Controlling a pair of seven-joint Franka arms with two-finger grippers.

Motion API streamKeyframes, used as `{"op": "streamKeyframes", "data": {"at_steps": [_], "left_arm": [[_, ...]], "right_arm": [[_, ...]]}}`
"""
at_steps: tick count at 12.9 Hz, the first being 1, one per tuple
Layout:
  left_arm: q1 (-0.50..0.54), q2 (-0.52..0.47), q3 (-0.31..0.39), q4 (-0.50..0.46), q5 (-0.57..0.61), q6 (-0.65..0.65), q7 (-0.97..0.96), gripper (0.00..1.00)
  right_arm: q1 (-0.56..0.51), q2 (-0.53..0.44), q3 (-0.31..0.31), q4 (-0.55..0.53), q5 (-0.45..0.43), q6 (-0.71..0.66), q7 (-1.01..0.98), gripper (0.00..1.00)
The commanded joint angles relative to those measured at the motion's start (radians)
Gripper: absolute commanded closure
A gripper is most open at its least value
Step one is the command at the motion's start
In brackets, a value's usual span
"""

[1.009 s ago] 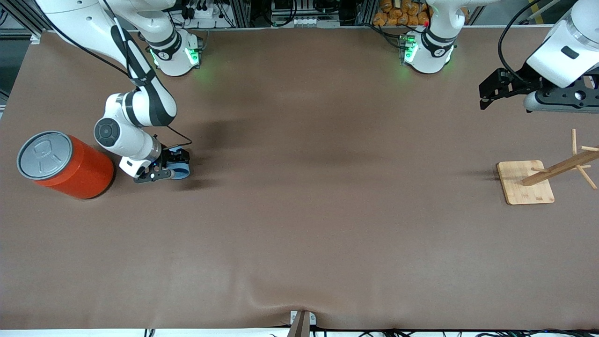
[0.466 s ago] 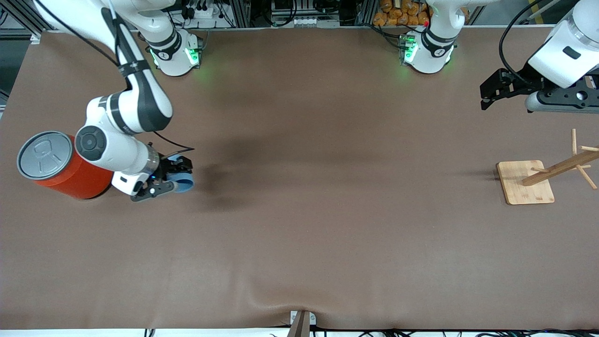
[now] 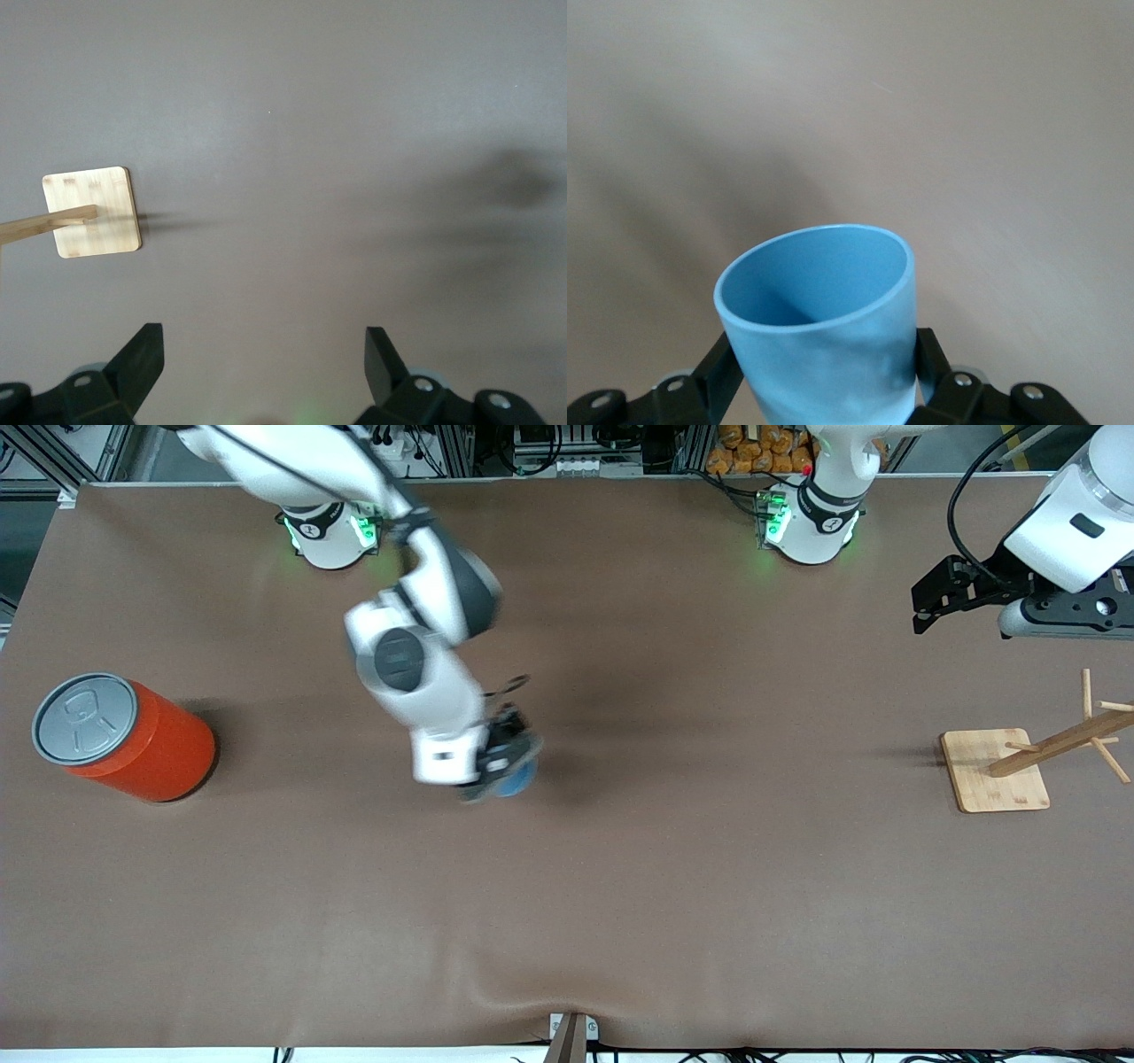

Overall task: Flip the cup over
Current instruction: 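Lift the blue cup with the right gripper and carry it toward the table middle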

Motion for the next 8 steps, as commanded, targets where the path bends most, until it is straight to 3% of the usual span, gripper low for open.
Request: {"op": "streamKeyframes", "data": {"at_steps": [1,3,6,8], "left_arm": [[0.008,-0.003,-0.003,0.01,-0.012,-0.006,0.015,0.0],[0.008,-0.009,-0.003,0.009,-0.012,-0.011,0.018,0.0],[0.008,-0.011,-0.003,0.009,-0.012,-0.012,0.018,0.0],[0.008,-0.014,-0.003,0.009,-0.012,-0.02,0.018,0.0]], "right_arm": [[0.078,0.133,-0.013,0.169,-0.078,-0.011,-0.175,1.0],[0.148,0.153,-0.019,0.17,-0.095,0.018,-0.302,1.0],[0.276,0.251,-0.03,0.209,-0.23,0.085,-0.203,1.0],[0.287,0.303,-0.03,0.252,-0.253,0.092,-0.196,1.0]]}}
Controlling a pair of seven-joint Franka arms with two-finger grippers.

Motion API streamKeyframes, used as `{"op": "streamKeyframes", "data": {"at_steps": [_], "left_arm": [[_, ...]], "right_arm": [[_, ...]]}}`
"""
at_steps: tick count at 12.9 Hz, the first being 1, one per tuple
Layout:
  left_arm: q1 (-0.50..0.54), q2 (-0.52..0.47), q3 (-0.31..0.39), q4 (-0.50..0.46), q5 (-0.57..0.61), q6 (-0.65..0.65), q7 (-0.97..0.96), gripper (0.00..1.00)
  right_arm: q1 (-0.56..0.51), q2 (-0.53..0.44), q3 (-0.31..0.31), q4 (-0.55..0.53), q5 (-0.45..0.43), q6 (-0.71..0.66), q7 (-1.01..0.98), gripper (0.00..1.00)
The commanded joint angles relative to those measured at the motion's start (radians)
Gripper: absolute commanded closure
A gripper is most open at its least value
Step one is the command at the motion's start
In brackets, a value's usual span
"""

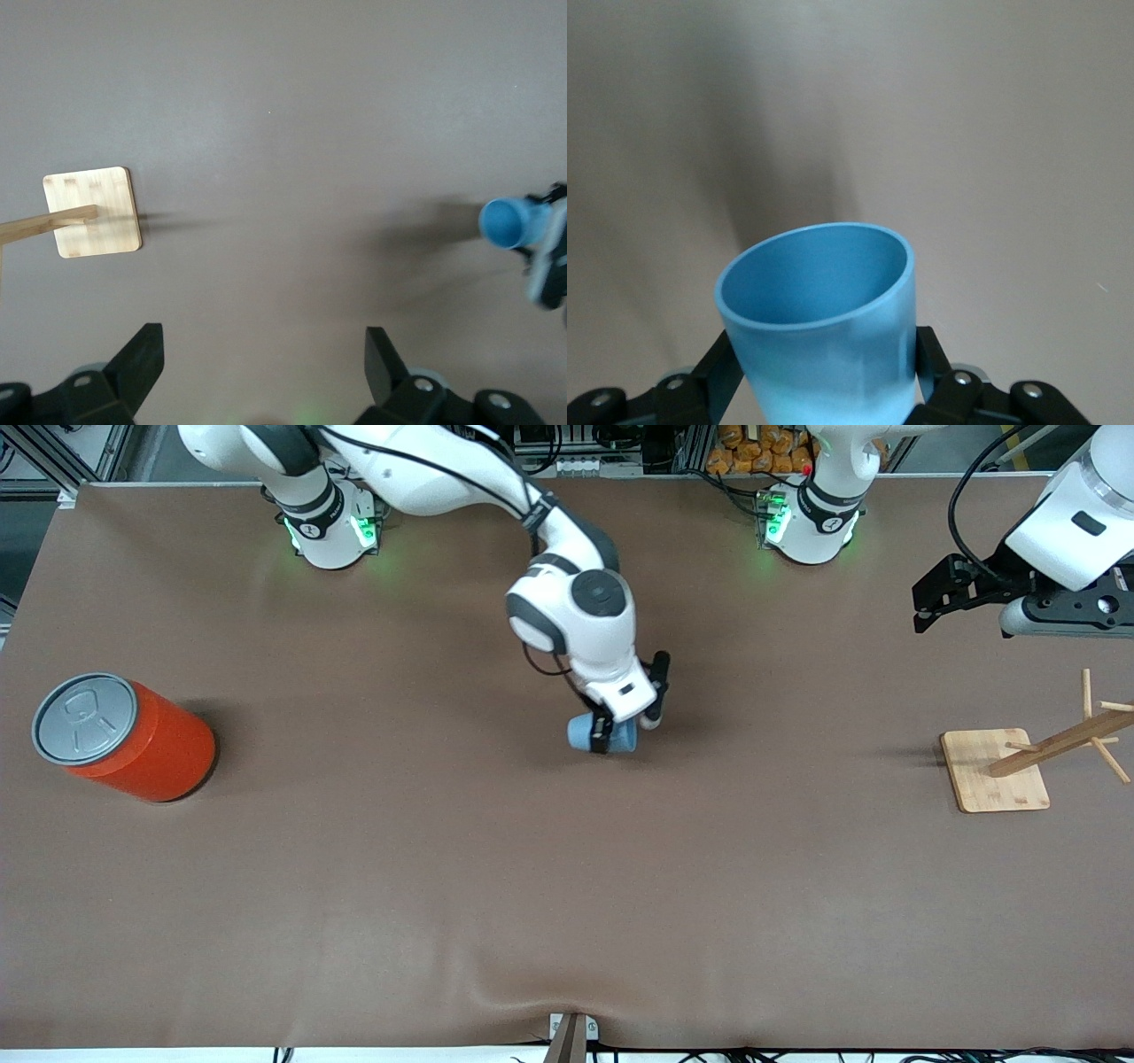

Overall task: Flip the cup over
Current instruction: 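Lift the blue cup with the right gripper and carry it toward the table middle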

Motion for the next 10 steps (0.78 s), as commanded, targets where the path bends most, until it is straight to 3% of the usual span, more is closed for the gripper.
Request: {"op": "streamKeyframes", "data": {"at_steps": [1,7,8,9,10], "left_arm": [[0.007,-0.012,-0.003,0.007,-0.012,-0.017,0.018,0.0],[0.0,0.025,-0.003,-0.003,-0.068,-0.011,0.001,0.0],[-0.006,0.039,-0.004,-0.005,-0.082,-0.009,-0.001,0.0],[-0.012,0.053,-0.006,-0.005,-0.099,-0.001,-0.002,0.0],[-0.02,0.066,-0.013,-0.005,-0.11,0.009,-0.002,0.0]], "right_arm": [[0.023,0.094,-0.015,0.093,-0.04,0.002,0.013,1.0],[0.07,0.14,-0.018,0.096,-0.046,0.003,0.056,1.0],[0.07,0.141,-0.018,0.093,-0.046,0.003,0.058,0.95],[0.07,0.146,-0.018,0.09,-0.052,0.003,0.066,0.78],[0.068,0.146,-0.018,0.087,-0.07,0.003,0.064,0.17]]}}
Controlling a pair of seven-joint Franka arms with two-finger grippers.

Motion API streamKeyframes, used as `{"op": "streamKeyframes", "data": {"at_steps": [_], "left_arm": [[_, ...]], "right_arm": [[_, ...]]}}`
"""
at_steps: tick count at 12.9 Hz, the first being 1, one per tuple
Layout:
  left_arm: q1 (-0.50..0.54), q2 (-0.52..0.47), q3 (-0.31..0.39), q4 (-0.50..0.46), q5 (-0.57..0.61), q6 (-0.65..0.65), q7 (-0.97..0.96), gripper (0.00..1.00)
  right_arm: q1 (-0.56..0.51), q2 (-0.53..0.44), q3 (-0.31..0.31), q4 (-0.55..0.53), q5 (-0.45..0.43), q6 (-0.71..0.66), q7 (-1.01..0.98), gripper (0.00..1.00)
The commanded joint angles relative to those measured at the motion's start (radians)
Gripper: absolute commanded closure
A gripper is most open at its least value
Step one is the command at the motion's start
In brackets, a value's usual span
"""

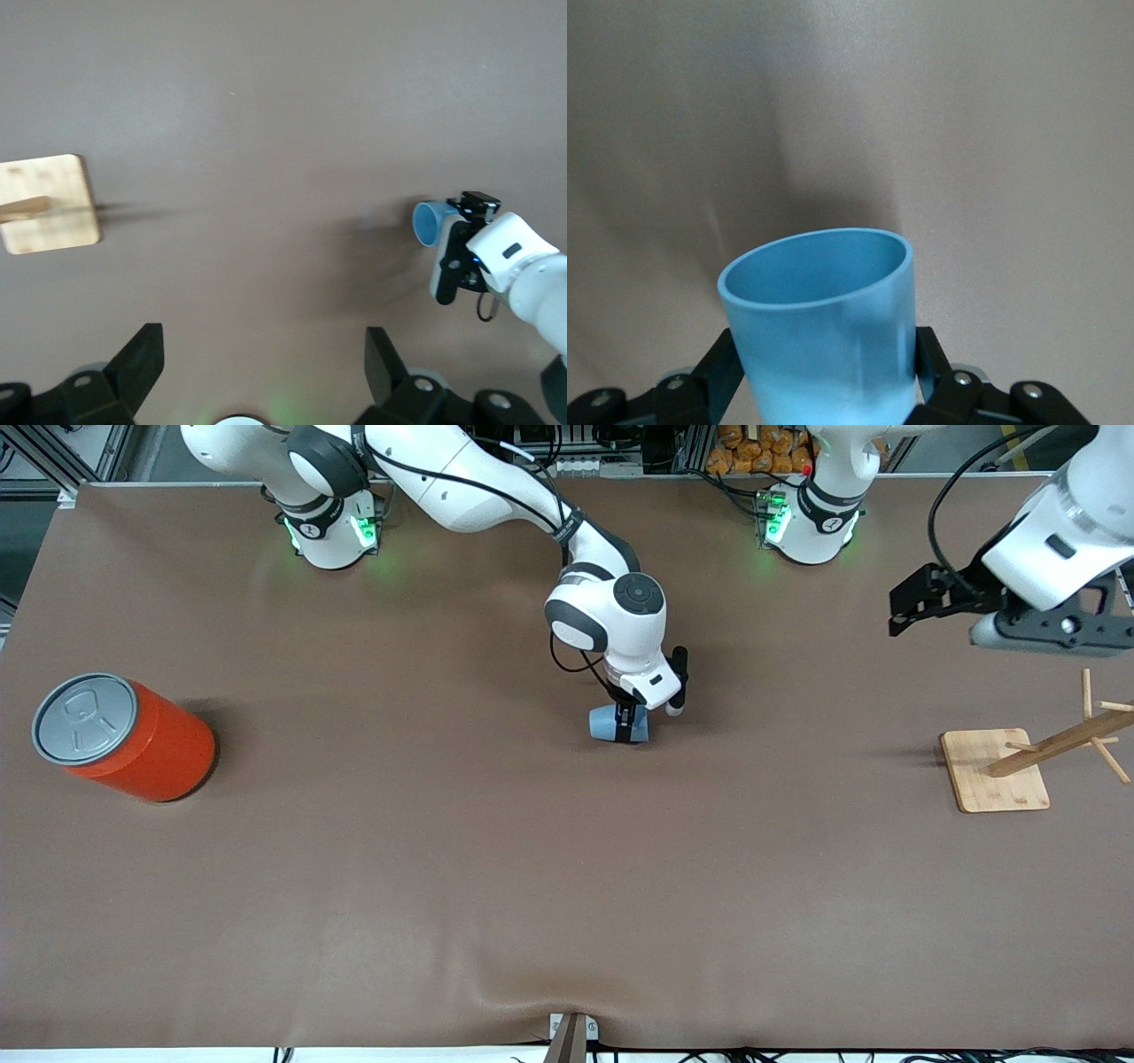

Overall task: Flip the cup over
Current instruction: 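Set the cup down on its side and release while the left gripper approaches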

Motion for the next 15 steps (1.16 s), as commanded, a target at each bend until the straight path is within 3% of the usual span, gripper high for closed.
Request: {"op": "streamKeyframes", "data": {"at_steps": [1,4,9,15], "left_arm": [[-0.018,0.034,-0.018,0.008,-0.026,0.017,-0.002,0.0],[-0.041,0.045,-0.032,0.008,-0.028,0.04,-0.004,0.0],[-0.061,0.149,-0.037,0.011,-0.072,0.167,-0.004,0.0],[-0.058,0.287,-0.037,0.008,-0.089,0.219,-0.01,0.0]], "right_arm": [[0.009,0.033,-0.008,0.028,-0.05,-0.007,0.034,0.0],[-0.001,0.021,-0.006,0.028,-0.051,-0.012,0.029,0.0],[-0.001,-0.028,-0.006,0.011,-0.047,-0.047,0.022,0.0],[0.006,-0.163,0.011,0.005,-0.027,-0.266,0.017,0.0]]}}
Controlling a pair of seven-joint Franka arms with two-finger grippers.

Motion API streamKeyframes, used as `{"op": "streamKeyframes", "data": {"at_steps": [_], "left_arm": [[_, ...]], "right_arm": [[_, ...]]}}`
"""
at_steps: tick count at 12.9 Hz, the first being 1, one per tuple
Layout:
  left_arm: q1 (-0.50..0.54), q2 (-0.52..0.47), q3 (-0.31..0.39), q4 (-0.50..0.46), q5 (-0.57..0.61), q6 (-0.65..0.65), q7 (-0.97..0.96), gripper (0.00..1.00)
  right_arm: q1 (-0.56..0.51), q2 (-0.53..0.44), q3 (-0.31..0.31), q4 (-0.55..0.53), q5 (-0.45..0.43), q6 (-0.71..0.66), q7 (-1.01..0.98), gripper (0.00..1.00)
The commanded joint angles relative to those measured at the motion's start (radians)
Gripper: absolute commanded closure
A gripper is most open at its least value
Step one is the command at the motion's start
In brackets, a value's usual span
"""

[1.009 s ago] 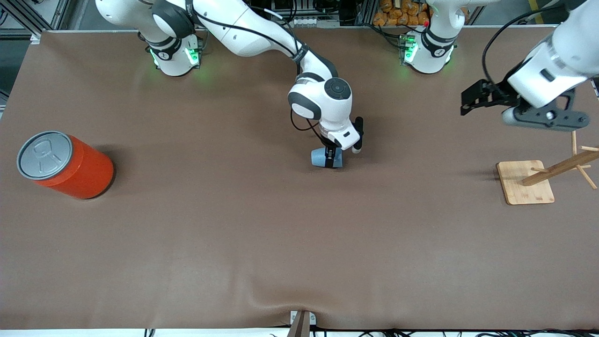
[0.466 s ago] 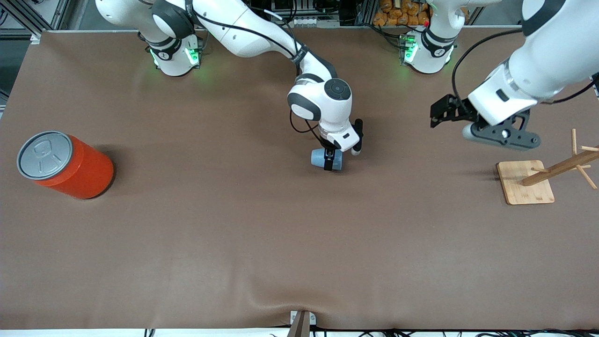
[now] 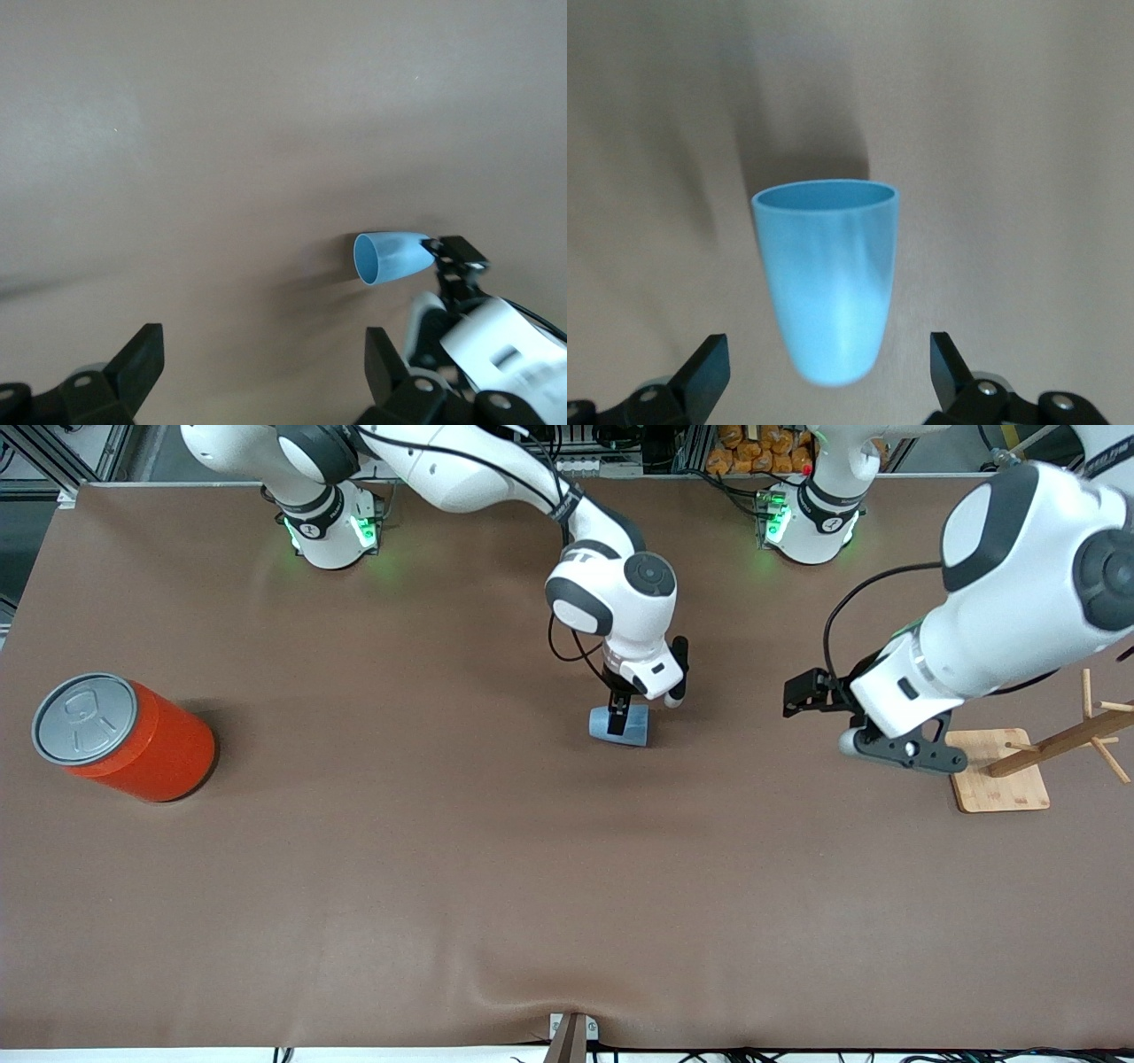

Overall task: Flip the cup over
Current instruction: 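Set the cup down on its side and release while the left gripper approaches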

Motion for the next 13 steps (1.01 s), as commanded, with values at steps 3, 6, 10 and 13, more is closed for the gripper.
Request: {"op": "streamKeyframes", "data": {"at_steps": [3,6,10,13], "left_arm": [[0.021,0.142,-0.002,0.01,-0.168,0.01,-0.027,0.0],[0.05,0.204,0.0,-0.005,-0.234,0.005,-0.024,0.0],[0.044,0.222,-0.003,-0.047,-0.239,0.022,-0.006,0.0],[0.074,0.219,-0.003,-0.109,-0.328,0.033,0.071,0.0]], "right_arm": [[-0.101,-0.158,-0.003,-0.024,0.044,-0.108,0.01,0.0],[-0.282,-0.215,-0.004,-0.018,0.06,-0.127,0.013,0.0],[-0.538,-0.278,0.009,-0.015,0.208,-0.131,0.01,0.0],[-0.682,-0.353,0.015,-0.018,0.193,-0.218,0.024,0.0]]}}
